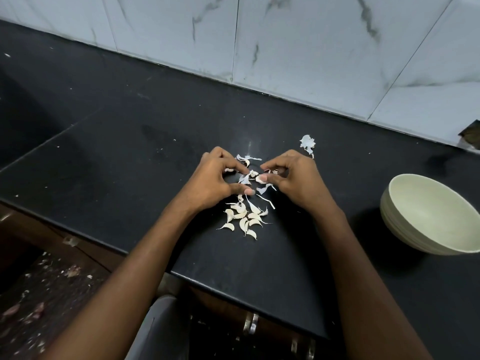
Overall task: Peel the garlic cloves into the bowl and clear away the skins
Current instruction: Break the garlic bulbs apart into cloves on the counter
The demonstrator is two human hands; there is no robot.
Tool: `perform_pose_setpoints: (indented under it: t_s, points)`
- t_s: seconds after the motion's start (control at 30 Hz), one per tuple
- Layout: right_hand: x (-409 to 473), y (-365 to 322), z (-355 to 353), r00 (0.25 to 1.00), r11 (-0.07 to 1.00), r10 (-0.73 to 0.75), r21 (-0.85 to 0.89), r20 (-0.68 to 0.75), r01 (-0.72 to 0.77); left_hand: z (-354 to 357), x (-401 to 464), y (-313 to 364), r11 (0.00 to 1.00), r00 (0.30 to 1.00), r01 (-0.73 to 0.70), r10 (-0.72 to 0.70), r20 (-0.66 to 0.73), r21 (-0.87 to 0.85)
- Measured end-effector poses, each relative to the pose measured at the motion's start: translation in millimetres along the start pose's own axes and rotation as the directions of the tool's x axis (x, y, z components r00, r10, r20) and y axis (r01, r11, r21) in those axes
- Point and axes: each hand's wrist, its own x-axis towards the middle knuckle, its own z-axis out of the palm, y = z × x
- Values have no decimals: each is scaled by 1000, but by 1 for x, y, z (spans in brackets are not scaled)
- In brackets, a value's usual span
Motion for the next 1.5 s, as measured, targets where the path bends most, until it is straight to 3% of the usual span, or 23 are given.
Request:
perform_pose_setpoints:
  t_s: [0.13,0.27,0.37,0.5,0.57,0.7,0.93,1.1,1.27,1.5]
  points:
    - [-2,1,2,999,1000,-9,-11,47,9,0,-1,-1,1000,999,15,-15,38,3]
    - [-2,1,0,998,999,-29,-18,53,30,4,1,-1,1000,999,29,-29,-25,-2]
    - [-6,-2,-7,1000,990,-10,141,-18,13,5,4,-2,1000,997,19,-20,-80,-13]
    - [-9,-4,-18,995,905,59,425,-76,-21,4,2,2,947,982,-22,-39,-184,-319]
    - [-9,-4,-19,994,858,87,511,-62,-44,4,3,5,916,975,-69,-23,-223,-396]
    - [-8,-4,-17,993,807,119,584,-17,-87,11,13,9,871,981,-82,-16,-194,-484]
    - [-6,-2,-16,985,696,162,715,-65,-67,30,31,27,800,1000,-23,6,-30,-599]
    - [-2,-3,-11,975,663,201,746,-93,-65,33,33,36,649,1000,26,-4,31,-760]
    - [-1,-5,-5,976,657,198,751,-94,-61,33,32,29,725,998,-16,-34,-58,-689]
    - [-3,-7,-8,960,674,250,734,-127,-79,29,32,29,700,990,1,-102,-99,-714]
